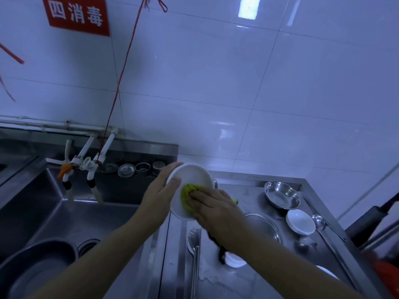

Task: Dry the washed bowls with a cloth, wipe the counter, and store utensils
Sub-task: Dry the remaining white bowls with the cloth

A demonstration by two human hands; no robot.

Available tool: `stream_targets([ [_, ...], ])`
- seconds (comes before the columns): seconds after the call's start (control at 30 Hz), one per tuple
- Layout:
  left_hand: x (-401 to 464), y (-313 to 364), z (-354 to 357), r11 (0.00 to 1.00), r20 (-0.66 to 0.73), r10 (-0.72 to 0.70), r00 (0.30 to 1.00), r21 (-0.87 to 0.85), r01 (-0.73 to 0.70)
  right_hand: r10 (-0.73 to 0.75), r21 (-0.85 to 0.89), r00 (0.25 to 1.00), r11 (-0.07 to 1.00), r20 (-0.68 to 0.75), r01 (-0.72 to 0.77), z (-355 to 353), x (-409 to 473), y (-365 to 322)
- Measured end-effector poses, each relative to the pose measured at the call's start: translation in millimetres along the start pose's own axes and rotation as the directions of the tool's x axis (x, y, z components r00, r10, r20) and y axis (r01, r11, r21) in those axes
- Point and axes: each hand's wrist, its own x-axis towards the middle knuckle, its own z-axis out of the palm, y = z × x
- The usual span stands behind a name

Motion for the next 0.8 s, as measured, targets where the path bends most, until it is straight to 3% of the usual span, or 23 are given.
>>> stream_targets([
  [0.1,2,3,3,1.000,0.057,-0.018,0.998,0.024,0.017,0.082,-0.111,0.995,0.991,0.063,-0.075,-9,15,7],
  [0.2,7,7,6,1.000,0.083,0.012,0.997,0.005,-0.012,0.103,-0.059,0.993,0.993,0.049,-0.100,-11,30,1],
  [0.43,17,7,-6,0.998,0.094,-0.001,0.996,-0.068,0.008,-0.051,0.106,0.987,0.994,0.151,0.035,-8,22,-10],
  [0.5,20,5,-11,1.000,0.144,-0.011,0.989,-0.027,0.015,-0.141,0.063,0.978,0.989,0.157,0.132,-7,12,1],
  [0.67,31,10,-18,0.976,0.374,-0.216,0.902,0.093,0.196,-0.347,-0.121,0.930,0.925,0.120,0.361,0,6,39],
  [0.8,35,13,-23,0.938,0.346,-0.337,0.876,0.203,0.281,-0.374,-0.042,0.921,0.924,0.107,0.380,8,6,44],
])
